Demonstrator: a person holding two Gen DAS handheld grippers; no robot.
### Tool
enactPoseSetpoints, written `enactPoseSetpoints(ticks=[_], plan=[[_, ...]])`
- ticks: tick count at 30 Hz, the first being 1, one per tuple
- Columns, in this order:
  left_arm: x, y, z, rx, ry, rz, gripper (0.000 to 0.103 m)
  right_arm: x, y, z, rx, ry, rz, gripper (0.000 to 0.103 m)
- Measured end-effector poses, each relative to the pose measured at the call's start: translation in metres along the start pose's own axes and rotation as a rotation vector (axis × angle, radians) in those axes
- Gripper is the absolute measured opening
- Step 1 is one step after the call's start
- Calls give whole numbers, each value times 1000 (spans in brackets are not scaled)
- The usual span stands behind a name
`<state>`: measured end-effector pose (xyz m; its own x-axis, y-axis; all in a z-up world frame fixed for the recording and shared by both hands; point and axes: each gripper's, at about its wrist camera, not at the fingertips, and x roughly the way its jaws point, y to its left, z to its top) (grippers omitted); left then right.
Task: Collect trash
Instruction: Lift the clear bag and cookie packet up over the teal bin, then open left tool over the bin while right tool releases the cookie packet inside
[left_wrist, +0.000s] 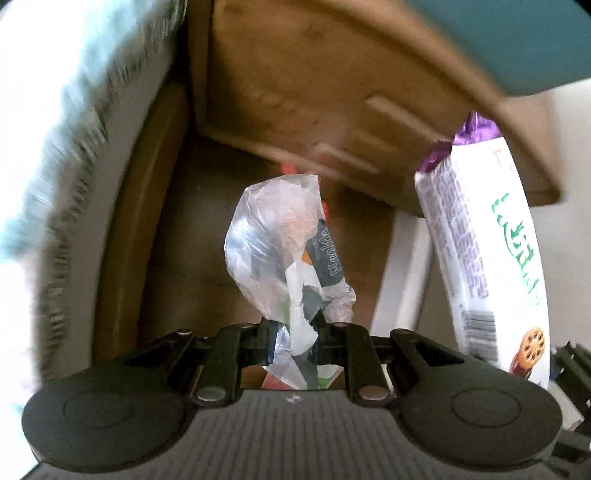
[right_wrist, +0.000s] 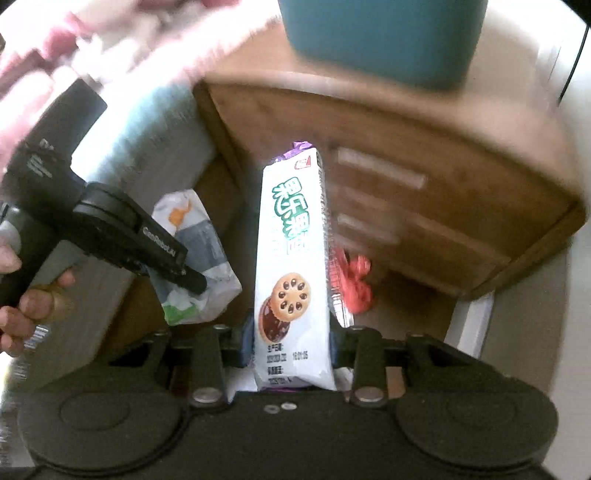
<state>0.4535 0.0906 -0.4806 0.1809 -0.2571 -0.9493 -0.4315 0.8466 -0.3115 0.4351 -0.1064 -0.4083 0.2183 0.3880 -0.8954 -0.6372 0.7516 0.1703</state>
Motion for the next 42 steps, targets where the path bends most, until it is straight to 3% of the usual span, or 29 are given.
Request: enactPoseSetpoints(ticks=[12,21,31,35,42], plan=[[-223,-67,23,162,-216,-89,17,-197,34,92,-13,-212,-8,35],[-334,-102,50,290,-351,-129,17,-280,45,150,34,-359,-53,35],[-383,-140,94,388,-425,-109,17,-295,31,205,68,-422,-135,35],[-379,-162,118,401,-435,-94,17,-289,17,223,51,-415,-163,35],[-348,-199,171,399,-428,-5,17,-268,-16,260,-6,-370,-177,35]])
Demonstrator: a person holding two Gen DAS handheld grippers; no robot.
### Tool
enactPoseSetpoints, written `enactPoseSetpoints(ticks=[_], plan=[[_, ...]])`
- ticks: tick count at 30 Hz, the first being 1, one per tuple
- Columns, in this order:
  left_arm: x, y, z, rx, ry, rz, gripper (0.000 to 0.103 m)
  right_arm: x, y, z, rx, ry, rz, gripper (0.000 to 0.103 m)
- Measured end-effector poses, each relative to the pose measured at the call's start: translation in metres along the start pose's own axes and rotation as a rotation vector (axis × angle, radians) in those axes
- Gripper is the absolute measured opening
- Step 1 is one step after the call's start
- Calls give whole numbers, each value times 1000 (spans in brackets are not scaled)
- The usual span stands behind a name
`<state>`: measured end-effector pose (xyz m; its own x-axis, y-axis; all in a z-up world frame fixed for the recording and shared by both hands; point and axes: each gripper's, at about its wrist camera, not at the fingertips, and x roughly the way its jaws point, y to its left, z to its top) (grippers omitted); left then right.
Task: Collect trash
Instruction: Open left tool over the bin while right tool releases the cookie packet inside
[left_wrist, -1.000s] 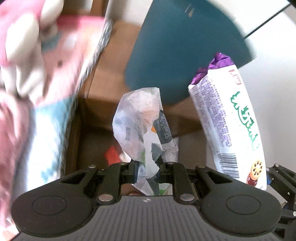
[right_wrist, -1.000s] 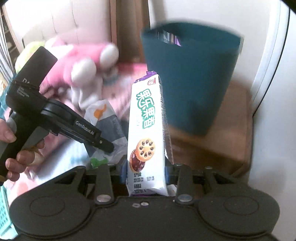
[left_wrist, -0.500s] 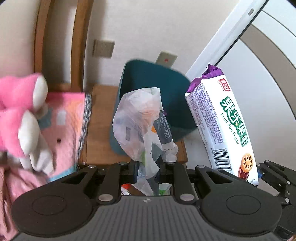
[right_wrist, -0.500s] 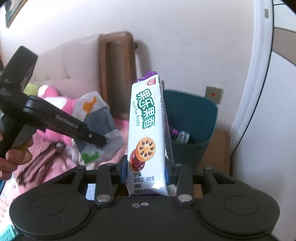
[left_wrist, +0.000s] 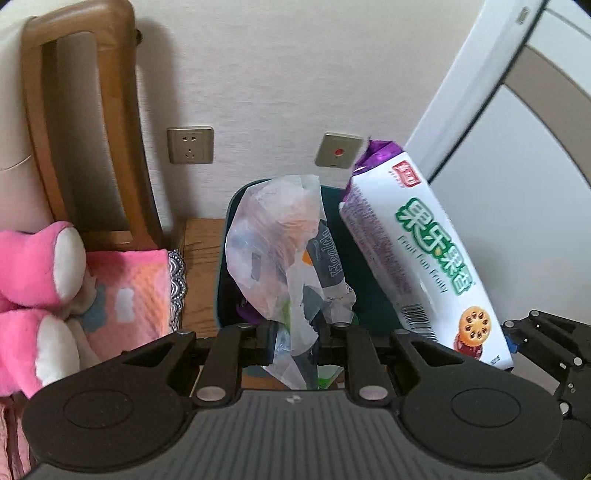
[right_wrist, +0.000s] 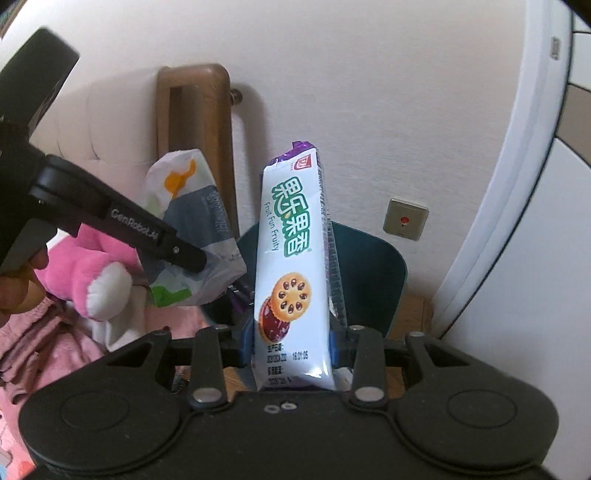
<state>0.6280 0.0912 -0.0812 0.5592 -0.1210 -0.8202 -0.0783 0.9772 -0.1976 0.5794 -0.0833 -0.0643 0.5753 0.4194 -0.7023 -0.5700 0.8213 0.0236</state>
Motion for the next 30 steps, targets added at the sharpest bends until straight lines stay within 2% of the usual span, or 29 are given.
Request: enactPoseSetpoints(ticks=[5,14,19,25,27,29,30], plan=[[47,-8,28,-13,52,61,17,47,-23,13,-32,71,6,35],[109,-11,52,-41,164,144,17,112,-43,13,-118,194,27,35],[138,-14,50,-21,239,184,17,133,-41,12,-173,232,41,35],[163,-9,46,-38,316,189,18,144,-36,7,-236,272,39,38],[169,-8,44,-46,339,187,21,144,-35,8,-262,274,35,40],[173,-7,44,-55,353,187,29,145,-34,6,-269,285,43,42],[174,-8,44,-57,354,186,30,146,-34,5,-268,291,46,43]])
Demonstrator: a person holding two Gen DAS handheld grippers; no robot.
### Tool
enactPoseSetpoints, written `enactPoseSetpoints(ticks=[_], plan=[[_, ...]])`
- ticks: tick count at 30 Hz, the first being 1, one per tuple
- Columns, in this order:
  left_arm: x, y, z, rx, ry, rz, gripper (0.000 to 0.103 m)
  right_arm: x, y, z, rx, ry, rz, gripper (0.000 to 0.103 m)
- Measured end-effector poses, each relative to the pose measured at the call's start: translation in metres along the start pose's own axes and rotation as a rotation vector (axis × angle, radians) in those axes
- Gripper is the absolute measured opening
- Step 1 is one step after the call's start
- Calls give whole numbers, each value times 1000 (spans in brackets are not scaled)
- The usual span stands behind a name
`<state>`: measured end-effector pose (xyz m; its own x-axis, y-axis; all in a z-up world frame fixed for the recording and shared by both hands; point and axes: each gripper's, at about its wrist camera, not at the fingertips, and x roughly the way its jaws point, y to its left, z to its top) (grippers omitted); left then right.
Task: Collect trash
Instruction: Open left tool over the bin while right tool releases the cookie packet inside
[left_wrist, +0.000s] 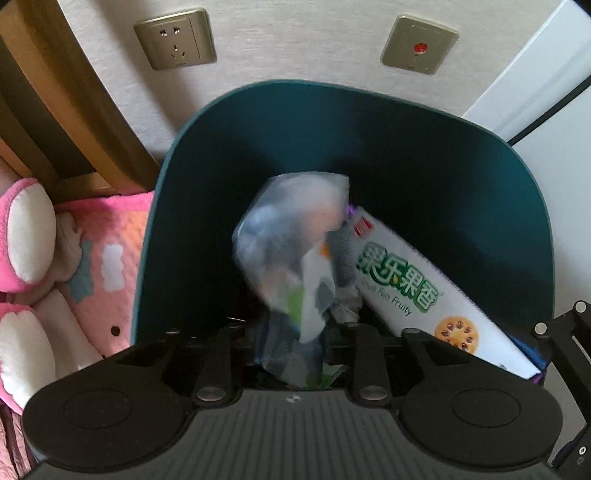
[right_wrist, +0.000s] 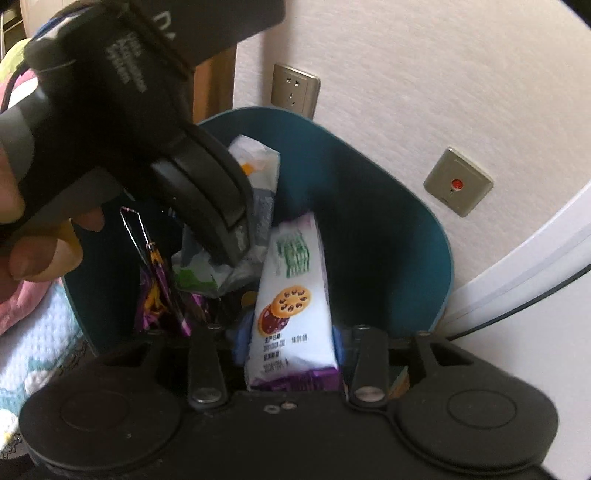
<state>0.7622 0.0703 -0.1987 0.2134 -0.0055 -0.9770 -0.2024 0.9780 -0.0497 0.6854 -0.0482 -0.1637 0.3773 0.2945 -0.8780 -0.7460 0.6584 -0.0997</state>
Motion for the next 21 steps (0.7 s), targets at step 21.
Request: enactPoseSetpoints(ticks=[21], plan=[[-93,11,-58,76,-210,-126,59,-81,2,-14,189,-139,27,52]])
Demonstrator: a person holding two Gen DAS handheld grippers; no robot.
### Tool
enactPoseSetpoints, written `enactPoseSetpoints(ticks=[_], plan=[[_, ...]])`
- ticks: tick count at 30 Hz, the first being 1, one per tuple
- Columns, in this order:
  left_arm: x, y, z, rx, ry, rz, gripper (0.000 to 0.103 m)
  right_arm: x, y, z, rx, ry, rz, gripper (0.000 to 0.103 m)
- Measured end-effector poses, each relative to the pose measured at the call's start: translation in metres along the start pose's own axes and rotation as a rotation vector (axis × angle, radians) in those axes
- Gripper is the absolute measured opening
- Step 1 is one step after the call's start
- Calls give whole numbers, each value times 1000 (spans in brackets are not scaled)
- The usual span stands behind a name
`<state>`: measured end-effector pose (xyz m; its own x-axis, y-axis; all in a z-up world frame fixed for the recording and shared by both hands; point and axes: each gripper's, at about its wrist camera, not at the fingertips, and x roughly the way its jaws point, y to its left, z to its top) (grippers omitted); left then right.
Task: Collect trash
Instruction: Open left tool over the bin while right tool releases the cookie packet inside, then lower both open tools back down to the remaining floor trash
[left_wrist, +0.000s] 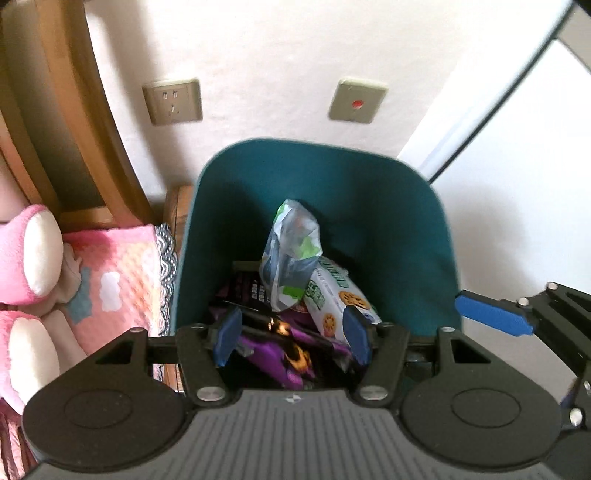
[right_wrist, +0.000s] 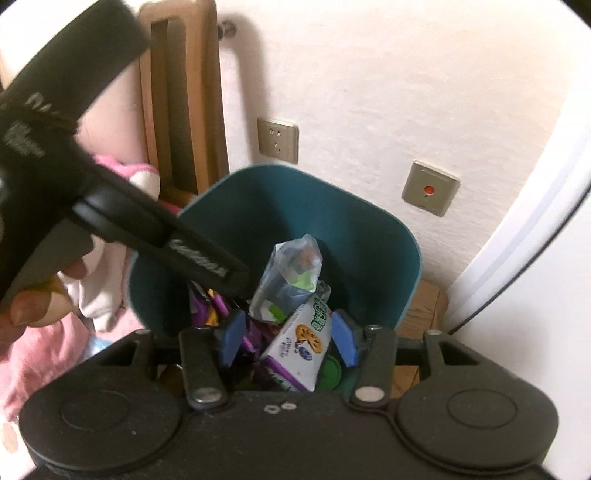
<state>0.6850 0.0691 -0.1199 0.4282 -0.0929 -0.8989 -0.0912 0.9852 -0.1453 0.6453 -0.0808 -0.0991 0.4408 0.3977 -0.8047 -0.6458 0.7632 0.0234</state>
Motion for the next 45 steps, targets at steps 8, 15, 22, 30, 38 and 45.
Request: enactPoseSetpoints(ticks=[8,15,22,30,38,45], plan=[[-57,3,-37,69,-107,-37,59,-42,17,-16,70,-74,-42,52],[-103,8,-84,133,-176,-70,60,-74,46,-41,123,-139,-59,56],[-132,14,-135,179,-214,-74,68,-108,82,-71,157,-182,-55,63],[-133,21,-180,158,-225,-52,80,-124,107,-110,190,-192,-44,76],[-85,24,-212,119,-183,-55,81,-101,99,-154,165,-149,5,89],[18,35,-240,-11,-85,-54,94,-32,77,-202,126,-34,38,92]])
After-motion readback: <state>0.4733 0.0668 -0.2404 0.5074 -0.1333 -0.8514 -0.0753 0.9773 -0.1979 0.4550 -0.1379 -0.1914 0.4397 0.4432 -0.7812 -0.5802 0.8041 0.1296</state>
